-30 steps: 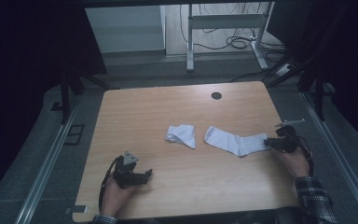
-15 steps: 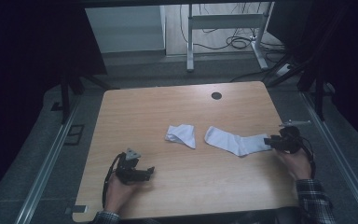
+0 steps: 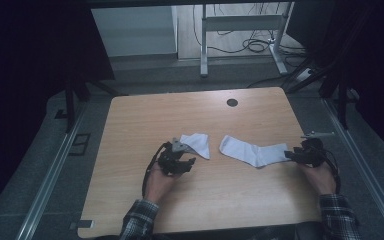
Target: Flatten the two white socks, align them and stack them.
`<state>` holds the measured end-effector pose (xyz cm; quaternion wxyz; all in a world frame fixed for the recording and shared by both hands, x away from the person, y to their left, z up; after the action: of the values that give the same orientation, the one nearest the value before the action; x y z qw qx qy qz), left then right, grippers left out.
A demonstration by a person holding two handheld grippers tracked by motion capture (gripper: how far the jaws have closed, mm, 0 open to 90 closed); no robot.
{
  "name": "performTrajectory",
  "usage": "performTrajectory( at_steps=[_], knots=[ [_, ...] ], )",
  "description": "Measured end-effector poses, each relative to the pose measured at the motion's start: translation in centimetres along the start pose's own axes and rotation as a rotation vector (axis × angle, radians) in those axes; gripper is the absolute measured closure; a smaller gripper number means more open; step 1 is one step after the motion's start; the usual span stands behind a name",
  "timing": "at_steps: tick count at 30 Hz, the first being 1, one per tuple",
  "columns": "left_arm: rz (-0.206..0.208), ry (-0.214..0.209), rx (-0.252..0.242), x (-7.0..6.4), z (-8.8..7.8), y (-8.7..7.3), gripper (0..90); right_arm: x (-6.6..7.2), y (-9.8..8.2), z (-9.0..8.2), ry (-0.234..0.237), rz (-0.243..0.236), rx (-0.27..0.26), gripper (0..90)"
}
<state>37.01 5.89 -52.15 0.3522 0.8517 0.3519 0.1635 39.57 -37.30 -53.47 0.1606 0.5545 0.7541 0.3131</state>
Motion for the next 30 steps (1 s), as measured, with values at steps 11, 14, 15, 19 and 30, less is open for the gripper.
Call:
performTrajectory(
  at_steps=[11, 14, 15, 19, 30],
  knots=[
    [-0.037, -0.067, -0.012, -1.4, 5.0, 4.4, 54.3, 0.1, 0.0, -0.1, 0.004, -0.037, -0.019, 56.2],
    [-0.037, -0.064, -0.003, -1.8, 6.1, 4.9, 53.5, 0.0, 0.0, -0.1, 0.007, -0.036, -0.017, 58.0],
    [-0.045, -0.068, -0.003, -2.0, 6.8, 5.2, 53.4, 0.0, 0.0, -0.1, 0.006, -0.031, -0.016, 58.4],
    [-0.052, -0.066, -0.001, -2.3, 7.8, 5.6, 53.9, -0.1, 0.0, -0.1, 0.004, -0.032, -0.019, 58.6],
    [-0.066, -0.073, 0.019, -3.1, 10.2, 6.0, 60.1, 0.4, -0.1, 0.8, -0.012, -0.080, 0.014, 58.7]
  ],
)
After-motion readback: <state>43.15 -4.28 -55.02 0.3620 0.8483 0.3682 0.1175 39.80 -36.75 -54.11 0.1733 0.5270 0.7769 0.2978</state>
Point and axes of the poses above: each handheld gripper's, and its own axes: z roughly forward along the jaws, y roughly out of its top, x roughly to its left, the point moved 3 cm from there along z, roughly forward along the jaws, and after that the axes turned 3 degrees about z, right-handed, at the moved point
